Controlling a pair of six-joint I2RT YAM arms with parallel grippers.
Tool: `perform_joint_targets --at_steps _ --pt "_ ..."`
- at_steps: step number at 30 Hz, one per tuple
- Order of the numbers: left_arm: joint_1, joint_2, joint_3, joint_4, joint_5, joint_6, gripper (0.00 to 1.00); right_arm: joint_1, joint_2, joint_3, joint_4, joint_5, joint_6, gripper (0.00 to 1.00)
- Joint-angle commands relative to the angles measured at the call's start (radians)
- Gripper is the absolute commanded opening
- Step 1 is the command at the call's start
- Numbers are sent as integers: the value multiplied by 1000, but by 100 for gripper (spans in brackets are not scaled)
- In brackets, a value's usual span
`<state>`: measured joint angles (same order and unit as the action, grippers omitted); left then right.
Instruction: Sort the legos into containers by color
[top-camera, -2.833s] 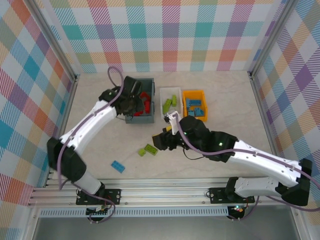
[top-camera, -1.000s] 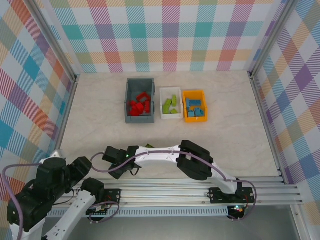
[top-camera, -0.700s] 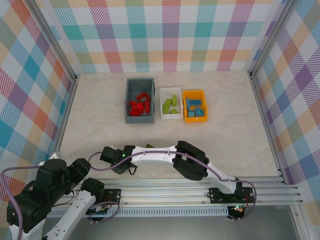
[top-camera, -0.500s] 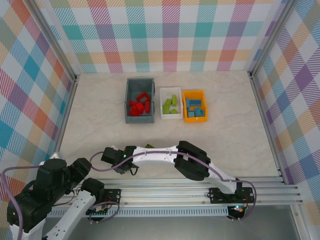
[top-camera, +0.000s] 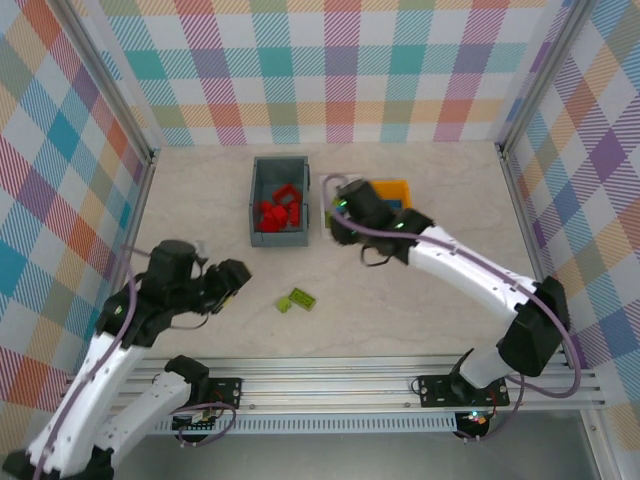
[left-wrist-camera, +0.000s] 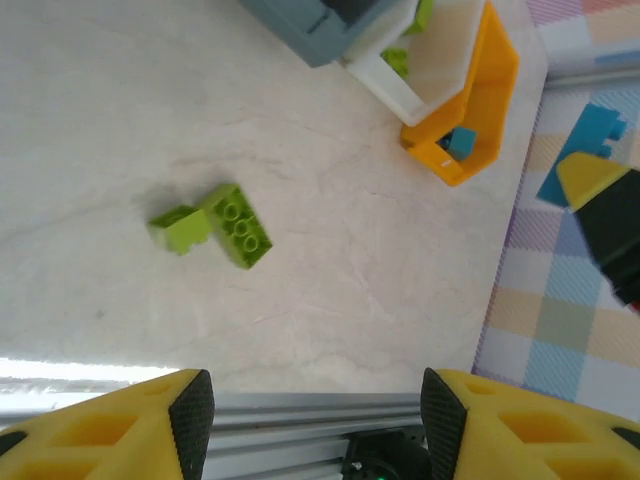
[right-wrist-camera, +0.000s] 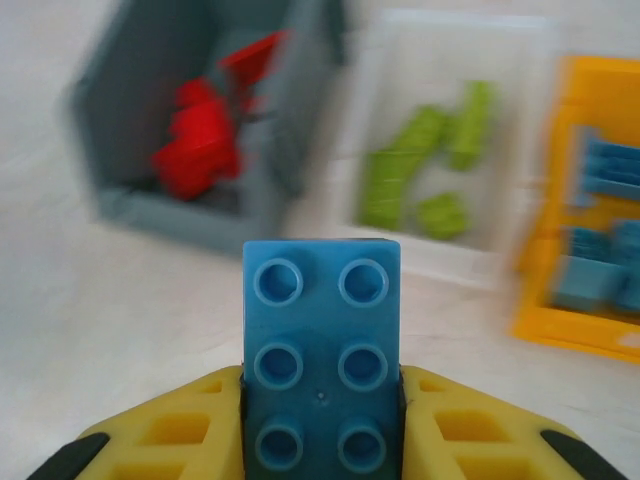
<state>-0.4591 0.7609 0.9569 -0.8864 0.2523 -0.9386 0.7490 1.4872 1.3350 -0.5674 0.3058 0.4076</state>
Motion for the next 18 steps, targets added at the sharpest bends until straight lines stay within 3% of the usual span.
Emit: perform_joint_targets --at_steps 1,6,12,18 --pt "-137 170 99 221 -67 40 59 -128 38 -25 -33 -100 4 30" --pt "-322 458 266 287 -238 95 60 -305 215 114 -90 -130 13 30" --pt "-402 673 375 337 -303 126 60 -398 456 330 -182 -114 19 34" --pt "-442 770 420 326 -337 144 60 -421 607 479 -241 -114 -3 40"
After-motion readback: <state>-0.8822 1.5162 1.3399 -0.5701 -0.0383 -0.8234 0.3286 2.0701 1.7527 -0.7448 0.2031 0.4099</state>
